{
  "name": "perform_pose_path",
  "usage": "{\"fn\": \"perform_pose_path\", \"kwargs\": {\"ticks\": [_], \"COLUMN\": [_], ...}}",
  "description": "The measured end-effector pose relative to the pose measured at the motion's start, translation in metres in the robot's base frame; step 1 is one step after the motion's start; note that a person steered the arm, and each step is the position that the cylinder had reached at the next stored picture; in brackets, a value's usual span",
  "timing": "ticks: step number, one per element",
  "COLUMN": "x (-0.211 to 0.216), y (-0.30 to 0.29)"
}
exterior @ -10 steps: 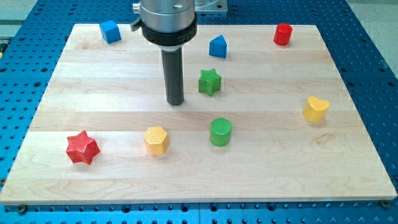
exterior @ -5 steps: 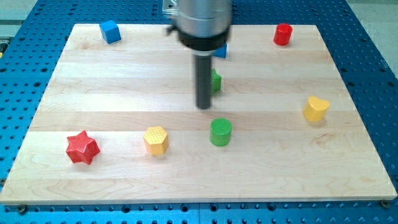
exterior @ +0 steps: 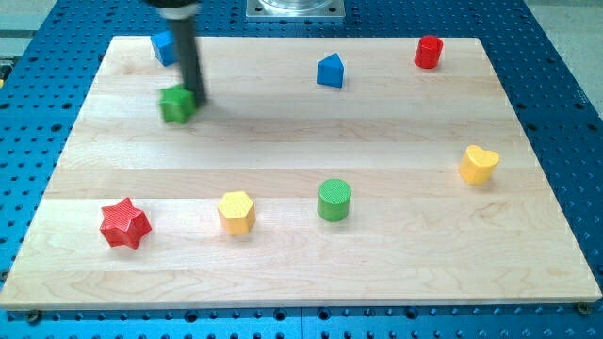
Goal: Move the green star to the center left
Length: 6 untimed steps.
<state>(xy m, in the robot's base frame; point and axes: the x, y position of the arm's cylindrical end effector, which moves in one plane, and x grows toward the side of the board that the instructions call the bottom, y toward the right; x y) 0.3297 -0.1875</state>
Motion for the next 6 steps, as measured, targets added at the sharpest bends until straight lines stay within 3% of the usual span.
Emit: {"fn": "perform_pose_path", "kwargs": {"ticks": [1, 2, 3, 4, 5, 6], "x": [0.055, 0.073, 0.048, -0.011, -0.091, -0.139], "y": [-0.014, -0.01, 0.006, 0.071, 0.077, 0.027]}}
